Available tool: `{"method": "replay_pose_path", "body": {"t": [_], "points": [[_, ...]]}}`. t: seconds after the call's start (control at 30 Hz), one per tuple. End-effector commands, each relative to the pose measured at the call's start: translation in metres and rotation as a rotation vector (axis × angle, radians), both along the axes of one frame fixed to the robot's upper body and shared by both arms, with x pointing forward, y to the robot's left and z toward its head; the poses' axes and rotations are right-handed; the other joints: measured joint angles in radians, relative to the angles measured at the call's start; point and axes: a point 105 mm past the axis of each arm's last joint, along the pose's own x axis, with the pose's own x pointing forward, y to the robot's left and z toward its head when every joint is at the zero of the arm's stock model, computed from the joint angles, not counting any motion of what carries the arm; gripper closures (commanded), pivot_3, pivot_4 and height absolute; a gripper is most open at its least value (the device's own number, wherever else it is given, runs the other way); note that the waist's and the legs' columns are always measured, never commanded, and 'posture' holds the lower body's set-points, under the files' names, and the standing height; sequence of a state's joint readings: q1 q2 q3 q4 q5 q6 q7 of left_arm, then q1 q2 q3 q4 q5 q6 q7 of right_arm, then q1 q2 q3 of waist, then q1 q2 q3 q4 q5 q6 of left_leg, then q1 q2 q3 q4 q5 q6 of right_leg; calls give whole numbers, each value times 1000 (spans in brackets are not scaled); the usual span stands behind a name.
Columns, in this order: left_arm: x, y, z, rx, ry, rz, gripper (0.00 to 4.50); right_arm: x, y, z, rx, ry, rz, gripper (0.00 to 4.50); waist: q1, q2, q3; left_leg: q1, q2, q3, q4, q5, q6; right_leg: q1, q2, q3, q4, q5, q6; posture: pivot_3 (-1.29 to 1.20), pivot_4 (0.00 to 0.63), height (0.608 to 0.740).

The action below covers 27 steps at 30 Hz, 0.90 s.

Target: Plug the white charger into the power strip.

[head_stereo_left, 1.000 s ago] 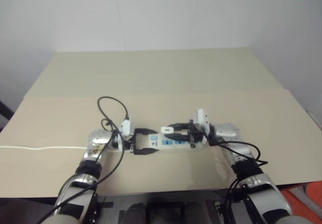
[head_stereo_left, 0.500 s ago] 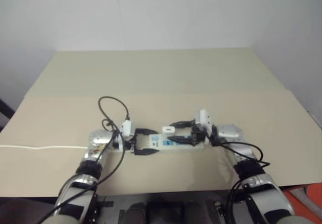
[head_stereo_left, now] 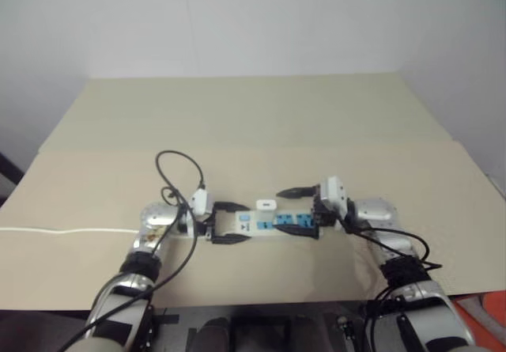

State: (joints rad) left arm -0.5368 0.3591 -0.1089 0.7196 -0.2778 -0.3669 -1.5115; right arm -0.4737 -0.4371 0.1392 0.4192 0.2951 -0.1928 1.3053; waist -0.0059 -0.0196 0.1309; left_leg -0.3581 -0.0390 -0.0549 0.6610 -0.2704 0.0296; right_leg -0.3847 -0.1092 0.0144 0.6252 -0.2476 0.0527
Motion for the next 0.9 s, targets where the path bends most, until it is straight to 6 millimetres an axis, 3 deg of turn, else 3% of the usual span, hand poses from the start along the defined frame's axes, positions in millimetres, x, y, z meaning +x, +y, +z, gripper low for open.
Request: {"method": "replay_pose_path", "body": {"t": [0.03,0.17,0.3,0.43,0.6,0.8,0.9], "points": [[-1,-1,-2,31,20,-15,1287,-1,-13,-6,-21,24,-42,38,0,0,0,0,0,0,0,0,0,0,0,0,0,0,0,0,150,740],[4,-6,10,-41,-33,9,86,-5,-22,-3,-17,15,-53,0,0,0,1,-1,0,0,0,0,0,-1,0,0,0,0,0,0,150,740],[-2,-6,22,-80,-60,-36,36,-9,-32,-4,-32,68,-71,0,-4,2,3,-6,0,0,0,0,0,-5,0,0,-1,0,0,0,150,740],[-3,3,50,-168,-94,-11,36,-13,-49,1,-28,75,-105,0,-8,3,4,-10,0,0,0,0,0,-8,0,0,-1,0,0,0,150,740],[-18,43,67,-53,-56,-57,36,-19,-81,15,-38,25,-183,0,-11,5,7,-10,1,0,0,0,0,-10,1,0,0,0,0,0,150,740],[-12,107,53,292,-104,71,36,-37,-132,34,-163,-35,-263,0,-6,9,12,-10,1,1,0,0,0,-9,0,0,-1,0,0,0,150,740],[-6,126,56,333,-121,133,36,-46,-152,44,-258,-61,-286,0,0,10,13,-10,0,1,0,0,0,-9,0,0,-2,0,0,0,150,740]]}}
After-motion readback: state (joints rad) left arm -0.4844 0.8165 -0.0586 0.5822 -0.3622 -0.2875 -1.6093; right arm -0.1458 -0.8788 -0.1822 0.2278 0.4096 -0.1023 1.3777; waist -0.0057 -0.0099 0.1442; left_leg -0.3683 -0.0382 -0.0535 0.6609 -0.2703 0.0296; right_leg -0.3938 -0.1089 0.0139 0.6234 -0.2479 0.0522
